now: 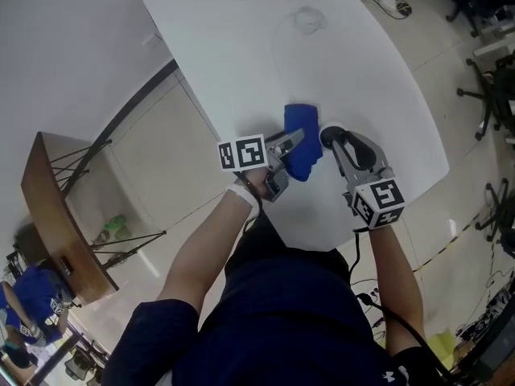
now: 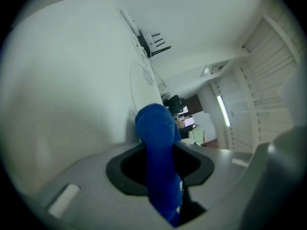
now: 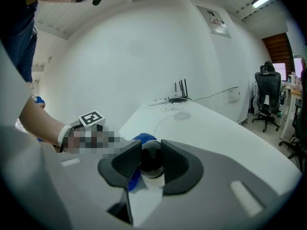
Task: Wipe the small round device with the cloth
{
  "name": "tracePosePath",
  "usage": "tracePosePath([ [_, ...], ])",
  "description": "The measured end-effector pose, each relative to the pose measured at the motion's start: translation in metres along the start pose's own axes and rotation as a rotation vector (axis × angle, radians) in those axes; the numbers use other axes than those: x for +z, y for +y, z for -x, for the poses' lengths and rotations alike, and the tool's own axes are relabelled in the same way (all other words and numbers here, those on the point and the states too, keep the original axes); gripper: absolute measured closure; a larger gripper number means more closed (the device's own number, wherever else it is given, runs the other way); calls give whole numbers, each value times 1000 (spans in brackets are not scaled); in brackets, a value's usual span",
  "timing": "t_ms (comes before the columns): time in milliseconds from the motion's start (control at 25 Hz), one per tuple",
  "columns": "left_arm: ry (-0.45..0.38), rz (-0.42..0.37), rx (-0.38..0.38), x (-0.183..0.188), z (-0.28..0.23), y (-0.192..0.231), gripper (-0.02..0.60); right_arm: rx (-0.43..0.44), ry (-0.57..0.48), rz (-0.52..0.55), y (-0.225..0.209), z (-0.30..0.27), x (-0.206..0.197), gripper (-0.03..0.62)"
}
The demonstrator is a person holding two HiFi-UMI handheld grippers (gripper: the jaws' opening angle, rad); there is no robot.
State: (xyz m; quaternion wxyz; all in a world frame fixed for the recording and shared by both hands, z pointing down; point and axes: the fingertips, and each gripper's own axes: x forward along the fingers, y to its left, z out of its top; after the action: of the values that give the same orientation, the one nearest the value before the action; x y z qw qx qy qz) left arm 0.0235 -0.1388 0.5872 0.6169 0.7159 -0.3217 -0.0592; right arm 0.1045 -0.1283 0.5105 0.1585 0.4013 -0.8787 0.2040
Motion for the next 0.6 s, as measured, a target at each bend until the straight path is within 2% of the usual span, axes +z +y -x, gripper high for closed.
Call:
tracePosePath([
  [160,-1,-115,182,-5,-9,12,440,-8,2,3,-1,-4,1,467],
  [280,-24,-175,235,-7,-3,-3,440,-11,9,-8,1,-4,-2,467],
  [400,-47,-260,225,-5,9,-34,439,-15,-3,-43,-2,0,3,468],
  [480,-66,-329,176,-1,15,-63,437,-51,-57,-76,-12,11,17,473],
  [560,-71,-459,102,-2,19,-103,437,-101,-118,-125,-26,25,32,477],
  [600,-54,-573,82,-8,17,-121,437,-127,-140,-151,-33,34,36,482],
])
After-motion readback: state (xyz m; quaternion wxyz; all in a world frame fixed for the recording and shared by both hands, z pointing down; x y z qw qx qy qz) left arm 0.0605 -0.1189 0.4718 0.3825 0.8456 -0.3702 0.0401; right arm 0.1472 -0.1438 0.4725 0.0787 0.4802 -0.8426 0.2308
